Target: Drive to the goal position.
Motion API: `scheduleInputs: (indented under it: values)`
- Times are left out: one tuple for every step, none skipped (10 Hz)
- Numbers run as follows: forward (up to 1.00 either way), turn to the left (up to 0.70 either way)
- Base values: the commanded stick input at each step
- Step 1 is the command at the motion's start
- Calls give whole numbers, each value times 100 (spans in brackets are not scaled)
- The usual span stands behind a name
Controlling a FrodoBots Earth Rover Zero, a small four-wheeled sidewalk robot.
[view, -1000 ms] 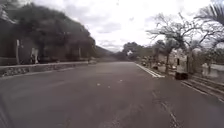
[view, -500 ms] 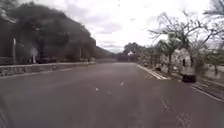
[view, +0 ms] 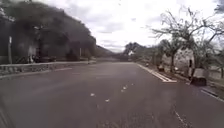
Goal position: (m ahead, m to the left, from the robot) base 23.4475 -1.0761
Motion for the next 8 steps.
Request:
scheduleInputs:
  values:
    - [70,0]
    - [70,0]
    - [70,0]
    - [70,0]
    - [70,0]
    - [70,0]
    - [70,0]
    - [70,0]
